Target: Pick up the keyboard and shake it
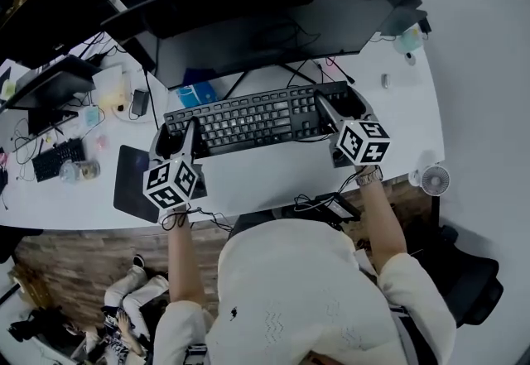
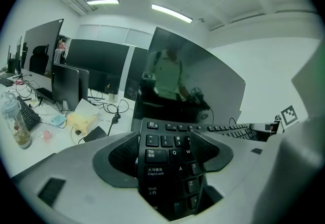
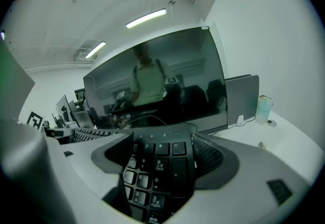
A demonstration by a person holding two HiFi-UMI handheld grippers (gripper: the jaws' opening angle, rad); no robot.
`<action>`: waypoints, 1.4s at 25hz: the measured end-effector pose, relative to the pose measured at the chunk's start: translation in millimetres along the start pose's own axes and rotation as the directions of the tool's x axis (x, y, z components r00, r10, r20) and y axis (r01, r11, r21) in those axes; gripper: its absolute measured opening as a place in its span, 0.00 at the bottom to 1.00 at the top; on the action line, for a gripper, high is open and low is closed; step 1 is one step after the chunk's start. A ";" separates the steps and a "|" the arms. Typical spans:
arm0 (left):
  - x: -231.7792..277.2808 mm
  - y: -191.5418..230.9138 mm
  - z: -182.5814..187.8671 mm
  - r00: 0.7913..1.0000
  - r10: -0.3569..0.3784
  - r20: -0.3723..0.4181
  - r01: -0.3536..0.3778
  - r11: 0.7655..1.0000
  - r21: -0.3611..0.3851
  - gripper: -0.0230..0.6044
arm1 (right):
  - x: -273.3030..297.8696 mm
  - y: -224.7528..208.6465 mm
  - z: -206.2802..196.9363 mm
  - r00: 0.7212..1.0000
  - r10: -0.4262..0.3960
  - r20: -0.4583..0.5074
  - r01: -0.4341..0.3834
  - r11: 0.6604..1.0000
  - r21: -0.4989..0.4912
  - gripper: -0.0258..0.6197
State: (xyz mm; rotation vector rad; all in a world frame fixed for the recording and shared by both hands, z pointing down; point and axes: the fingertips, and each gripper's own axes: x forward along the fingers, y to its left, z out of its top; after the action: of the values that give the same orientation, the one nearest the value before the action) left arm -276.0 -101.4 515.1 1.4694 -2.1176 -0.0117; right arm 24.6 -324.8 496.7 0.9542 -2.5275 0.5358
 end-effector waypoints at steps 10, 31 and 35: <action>4.8 1.7 -36.8 0.996 0.019 -0.082 -0.021 1.000 -0.013 0.53 | 7.0 -12.6 -38.0 0.997 0.001 -0.083 0.002 1.000 0.032 0.58; -3.4 13.9 -129.3 0.969 0.070 -0.236 -0.092 0.993 -0.080 0.53 | 14.9 -26.9 -124.2 0.959 0.009 -0.284 0.008 0.998 0.060 0.59; -5.0 15.4 -145.6 0.961 0.073 -0.265 -0.100 0.991 -0.090 0.53 | 13.5 -29.4 -140.3 0.948 0.006 -0.319 0.016 0.998 0.066 0.58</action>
State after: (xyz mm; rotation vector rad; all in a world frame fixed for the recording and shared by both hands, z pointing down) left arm -223.4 -47.5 640.7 1.2437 -1.9345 0.1000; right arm 65.8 -285.9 629.1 0.8220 -2.2289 0.7170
